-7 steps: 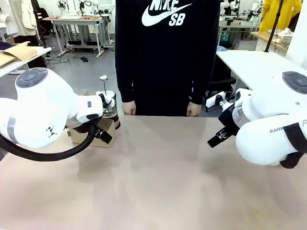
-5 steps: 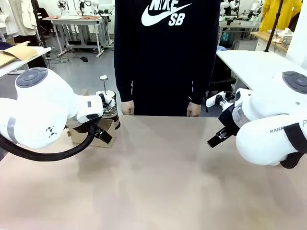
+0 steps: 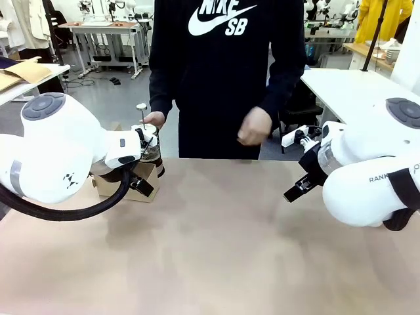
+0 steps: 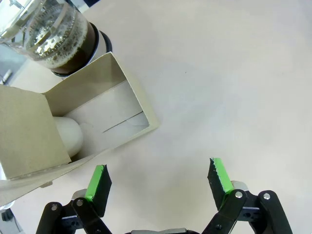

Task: Pour a drink into a cup and package it in a carrier.
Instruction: Pick up the 600 ml Paper Cup and place it in the middle top area of the table.

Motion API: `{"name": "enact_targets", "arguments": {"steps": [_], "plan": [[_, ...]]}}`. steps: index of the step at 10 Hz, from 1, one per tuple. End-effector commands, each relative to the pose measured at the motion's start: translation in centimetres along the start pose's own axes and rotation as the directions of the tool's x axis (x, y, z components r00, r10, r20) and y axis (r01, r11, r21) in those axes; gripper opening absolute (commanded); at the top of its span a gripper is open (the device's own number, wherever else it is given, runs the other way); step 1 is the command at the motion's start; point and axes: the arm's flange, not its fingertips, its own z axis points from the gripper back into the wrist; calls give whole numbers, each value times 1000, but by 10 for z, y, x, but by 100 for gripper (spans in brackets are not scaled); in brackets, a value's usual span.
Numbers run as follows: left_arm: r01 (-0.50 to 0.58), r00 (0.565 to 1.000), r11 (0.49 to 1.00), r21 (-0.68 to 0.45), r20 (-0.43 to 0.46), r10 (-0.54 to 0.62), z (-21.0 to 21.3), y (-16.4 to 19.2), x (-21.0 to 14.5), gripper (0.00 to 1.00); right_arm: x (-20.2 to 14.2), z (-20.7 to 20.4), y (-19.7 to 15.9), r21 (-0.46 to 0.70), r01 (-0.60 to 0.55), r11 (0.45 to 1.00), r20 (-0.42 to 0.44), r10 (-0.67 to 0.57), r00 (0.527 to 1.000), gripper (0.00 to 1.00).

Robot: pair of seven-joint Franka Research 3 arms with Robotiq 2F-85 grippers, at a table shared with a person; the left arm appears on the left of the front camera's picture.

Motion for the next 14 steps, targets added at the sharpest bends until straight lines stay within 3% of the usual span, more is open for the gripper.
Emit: {"name": "enact_targets", "arguments": {"steps": [1, 3, 4, 7, 9, 11, 12, 14], "plan": [[0, 1000, 1000, 0, 0, 0, 0, 0, 0, 100, 0, 0, 0, 0, 1, 1000, 1, -1, 1000, 100], [0, 1000, 1000, 0, 0, 0, 0, 0, 0, 100, 0, 0, 0, 0, 0, 1000, 0, 0, 1000, 100], [0, 1000, 1000, 0, 0, 0, 0, 0, 0, 100, 20, 19, -14, -63, 17, 998, -12, -18, 1000, 100], [0, 1000, 1000, 0, 0, 0, 0, 0, 0, 100, 89, 86, -71, 64, 36, 997, -13, -35, 999, 100], [0, 1000, 1000, 0, 0, 0, 0, 0, 0, 100, 97, 134, -113, 177, 11, 984, 25, -16, 1000, 100], [0, 1000, 1000, 0, 0, 0, 0, 0, 0, 100, 62, 172, -167, 332, -92, 939, 124, 53, 991, 100], [0, 1000, 1000, 0, 0, 0, 0, 0, 0, 100, 29, 184, -198, 387, -130, 913, 213, 48, 976, 100], [0, 1000, 1000, 0, 0, 0, 0, 0, 0, 100, -38, 180, -246, 451, -180, 874, 349, 12, 937, 100]]}}
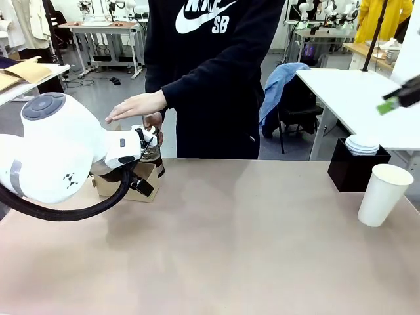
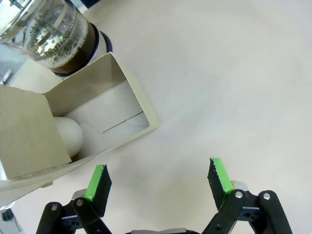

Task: Pour a drink into a cup and package it in a carrier.
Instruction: Pick up the 600 ml Paper Cup and place it in the middle top area of the table.

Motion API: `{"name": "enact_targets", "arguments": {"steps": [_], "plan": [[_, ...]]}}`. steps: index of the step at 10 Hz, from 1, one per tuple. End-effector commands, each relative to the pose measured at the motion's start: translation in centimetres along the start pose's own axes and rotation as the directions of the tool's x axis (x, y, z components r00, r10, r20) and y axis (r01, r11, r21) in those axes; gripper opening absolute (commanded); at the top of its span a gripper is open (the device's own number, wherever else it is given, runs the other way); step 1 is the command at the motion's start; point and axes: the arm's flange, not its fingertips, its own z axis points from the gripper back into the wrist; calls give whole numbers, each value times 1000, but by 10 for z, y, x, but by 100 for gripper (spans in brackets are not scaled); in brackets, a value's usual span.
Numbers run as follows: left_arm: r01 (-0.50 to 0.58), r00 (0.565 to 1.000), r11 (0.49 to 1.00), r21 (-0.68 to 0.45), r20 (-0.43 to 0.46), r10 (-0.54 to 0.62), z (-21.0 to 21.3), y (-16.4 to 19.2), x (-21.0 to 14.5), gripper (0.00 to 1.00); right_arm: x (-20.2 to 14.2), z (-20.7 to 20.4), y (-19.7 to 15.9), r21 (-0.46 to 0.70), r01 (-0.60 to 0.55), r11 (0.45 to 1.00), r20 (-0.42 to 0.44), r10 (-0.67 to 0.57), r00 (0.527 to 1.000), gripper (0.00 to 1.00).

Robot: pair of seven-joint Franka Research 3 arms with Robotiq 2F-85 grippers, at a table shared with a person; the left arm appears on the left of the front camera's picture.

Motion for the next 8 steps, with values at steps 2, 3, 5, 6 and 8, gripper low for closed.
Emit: {"name": "enact_targets", "arguments": {"steps": [2, 3, 5, 6, 8], "plan": [[0, 1000, 1000, 0, 0, 0, 0, 0, 0, 100, -80, -4, -45, 133, 1, 991, 115, -17, 993, 100], [0, 1000, 1000, 0, 0, 0, 0, 0, 0, 100, -94, -14, -52, 138, -7, 990, 115, -9, 993, 100], [0, 1000, 1000, 0, 0, 0, 0, 0, 0, 100, -76, 17, -30, 77, 3, 997, 107, -12, 994, 100], [0, 1000, 1000, 0, 0, 0, 0, 0, 0, 100, -76, 17, -30, 77, 3, 997, 107, -12, 994, 100], [0, 1000, 1000, 0, 0, 0, 0, 0, 0, 100, -86, 10, -37, 84, -6, 996, 92, -2, 996, 100]]}}
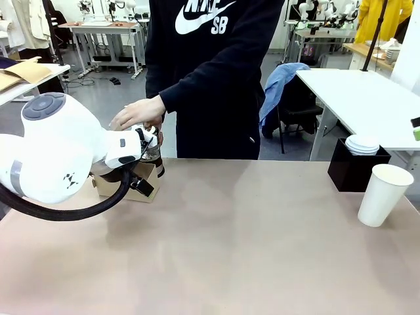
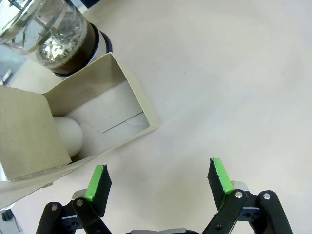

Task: Pour a drink into a cup and package it in a carrier.
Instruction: Pick up the 600 ml Paper Cup and place it in the middle top area of the table.

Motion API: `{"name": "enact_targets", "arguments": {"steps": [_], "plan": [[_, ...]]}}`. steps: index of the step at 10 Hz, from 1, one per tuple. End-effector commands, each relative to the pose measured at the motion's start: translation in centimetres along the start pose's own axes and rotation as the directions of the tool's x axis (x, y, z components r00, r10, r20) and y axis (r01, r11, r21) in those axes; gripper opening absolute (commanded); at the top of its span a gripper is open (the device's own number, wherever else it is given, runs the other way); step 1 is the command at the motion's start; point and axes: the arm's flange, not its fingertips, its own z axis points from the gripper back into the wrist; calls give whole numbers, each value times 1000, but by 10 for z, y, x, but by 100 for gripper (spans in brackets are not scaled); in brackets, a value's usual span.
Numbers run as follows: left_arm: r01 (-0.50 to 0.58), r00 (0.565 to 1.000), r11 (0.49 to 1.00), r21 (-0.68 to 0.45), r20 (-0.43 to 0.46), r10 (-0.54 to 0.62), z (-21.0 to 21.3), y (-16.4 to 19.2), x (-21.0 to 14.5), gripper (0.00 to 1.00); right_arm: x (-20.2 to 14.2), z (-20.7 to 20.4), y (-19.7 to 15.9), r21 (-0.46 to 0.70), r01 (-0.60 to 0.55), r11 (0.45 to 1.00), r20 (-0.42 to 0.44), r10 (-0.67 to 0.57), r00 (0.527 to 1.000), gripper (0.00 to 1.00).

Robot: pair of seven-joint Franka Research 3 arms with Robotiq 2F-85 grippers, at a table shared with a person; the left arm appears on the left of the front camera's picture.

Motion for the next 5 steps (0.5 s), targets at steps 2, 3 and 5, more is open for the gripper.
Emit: {"name": "enact_targets", "arguments": {"steps": [2, 3, 5], "plan": [[-1, 1000, 1000, -1, 0, 1, 0, 1, 0, 100, -50, 11, -39, 84, -60, 995, 230, 40, 972, 100], [-1, 1000, 1000, -1, 0, 1, 0, 1, 0, 100, -79, 16, -48, 117, -84, 990, 306, 44, 951, 100], [-1, 1000, 1000, -1, 0, 1, 0, 1, 0, 100, -130, 21, -63, 124, -84, 989, 428, 23, 904, 100]]}}
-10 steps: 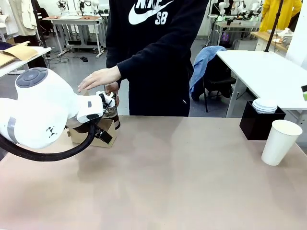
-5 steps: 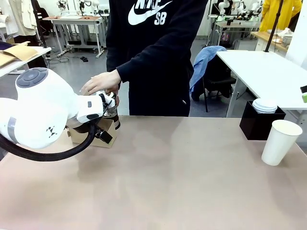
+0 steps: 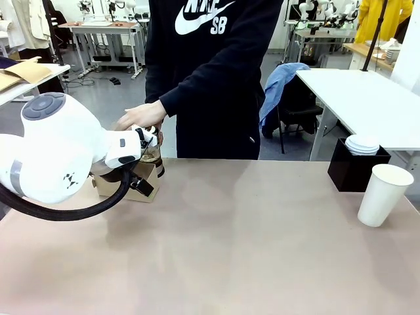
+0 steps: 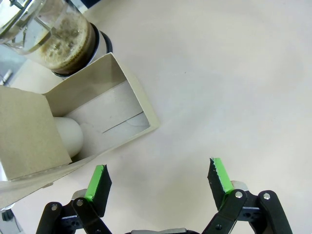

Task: Pour a drink into a cup and package it in a carrier.
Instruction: Pick up the 600 ml Paper Cup and place it in the middle top area of the table.

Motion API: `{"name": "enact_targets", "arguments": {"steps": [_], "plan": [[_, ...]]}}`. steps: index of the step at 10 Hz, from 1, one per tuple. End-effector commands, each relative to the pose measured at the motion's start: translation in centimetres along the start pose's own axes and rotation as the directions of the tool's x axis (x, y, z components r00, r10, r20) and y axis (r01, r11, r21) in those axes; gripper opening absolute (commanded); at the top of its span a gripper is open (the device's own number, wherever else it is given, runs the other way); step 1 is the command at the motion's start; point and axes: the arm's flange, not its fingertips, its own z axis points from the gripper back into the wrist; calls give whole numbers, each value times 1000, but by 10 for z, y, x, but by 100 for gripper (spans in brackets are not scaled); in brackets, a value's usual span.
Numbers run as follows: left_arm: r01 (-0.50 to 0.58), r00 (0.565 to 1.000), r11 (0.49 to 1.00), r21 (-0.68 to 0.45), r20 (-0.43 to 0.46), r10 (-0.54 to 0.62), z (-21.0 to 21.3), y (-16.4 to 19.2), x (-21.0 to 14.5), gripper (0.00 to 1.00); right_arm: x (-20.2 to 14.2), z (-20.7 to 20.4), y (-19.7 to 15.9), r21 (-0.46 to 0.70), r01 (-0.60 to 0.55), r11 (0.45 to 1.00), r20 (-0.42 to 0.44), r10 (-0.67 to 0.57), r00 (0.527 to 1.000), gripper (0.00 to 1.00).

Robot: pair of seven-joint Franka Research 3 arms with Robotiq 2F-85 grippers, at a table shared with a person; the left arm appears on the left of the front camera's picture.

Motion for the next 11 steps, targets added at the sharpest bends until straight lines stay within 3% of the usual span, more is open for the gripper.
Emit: {"name": "enact_targets", "arguments": {"steps": [1, 3, 7, 11], "plan": [[-1, 1000, 1000, -1, 0, 1, 0, 0, 0, 100, -35, 19, -28, 80, -28, 996, 121, 18, 992, 100], [-1, 1000, 1000, -1, 0, 1, 0, 0, 0, 100, -81, 32, -42, 89, -24, 996, 122, 13, 992, 100], [-1, 1000, 1000, -1, 0, 1, 0, 0, 0, 100, -150, 8, -50, 25, -41, 999, 170, 36, 985, 100], [-1, 1000, 1000, -1, 0, 1, 0, 0, 0, 100, -148, 12, -47, 77, 7, 997, 153, -19, 988, 100]]}}
